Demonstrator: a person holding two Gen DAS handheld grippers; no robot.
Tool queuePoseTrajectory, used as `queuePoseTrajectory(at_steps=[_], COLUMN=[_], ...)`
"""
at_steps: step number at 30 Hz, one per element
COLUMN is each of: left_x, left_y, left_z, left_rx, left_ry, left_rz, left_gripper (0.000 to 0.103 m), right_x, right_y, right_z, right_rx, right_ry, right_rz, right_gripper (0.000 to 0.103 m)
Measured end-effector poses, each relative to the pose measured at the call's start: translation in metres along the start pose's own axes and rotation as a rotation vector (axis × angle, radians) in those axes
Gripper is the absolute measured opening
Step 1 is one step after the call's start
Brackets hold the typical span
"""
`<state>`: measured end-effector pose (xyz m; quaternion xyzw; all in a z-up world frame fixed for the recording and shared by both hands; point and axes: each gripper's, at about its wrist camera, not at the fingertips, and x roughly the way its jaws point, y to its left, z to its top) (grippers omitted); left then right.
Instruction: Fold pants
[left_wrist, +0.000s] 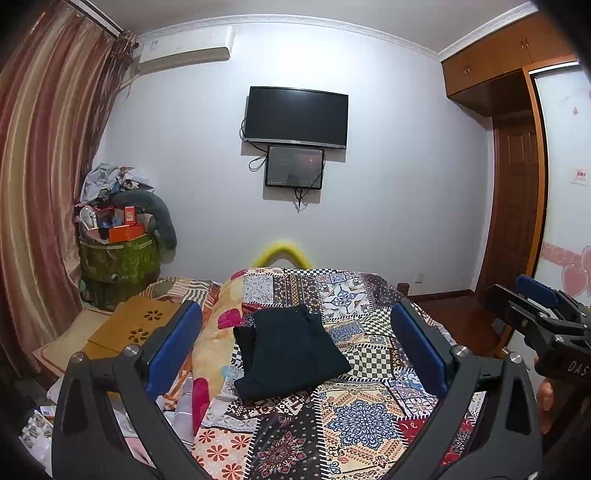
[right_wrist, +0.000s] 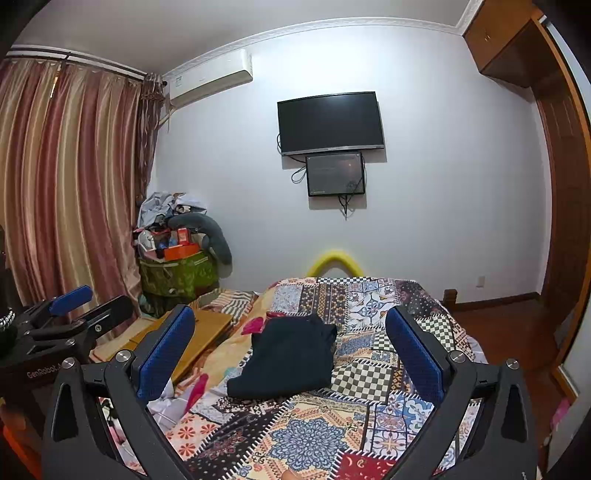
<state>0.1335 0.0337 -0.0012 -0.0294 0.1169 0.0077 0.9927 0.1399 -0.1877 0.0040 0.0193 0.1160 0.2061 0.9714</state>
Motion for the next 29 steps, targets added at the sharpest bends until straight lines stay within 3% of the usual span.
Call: queuePoseTrajectory(at_steps=[14, 29], left_x=[-0.0017, 0.0017], left_y=[-0.0035, -0.0075], left_z=[0.0013, -0.0029], left_rx=[0.018, 0.026], left_ry=[-0.003, 0.014], left_rz=[-0.041, -0.039], left_gripper=[0.103, 0.103], right_x=[0.0002, 0.0006], right_y=[-0.001, -0.0013], right_z=[0.0011, 0.0003], right_rx=[0.003, 0.011], right_ry=[0.007, 0.014], right_rz=[0.007, 0.003], right_gripper=[0.103, 0.103])
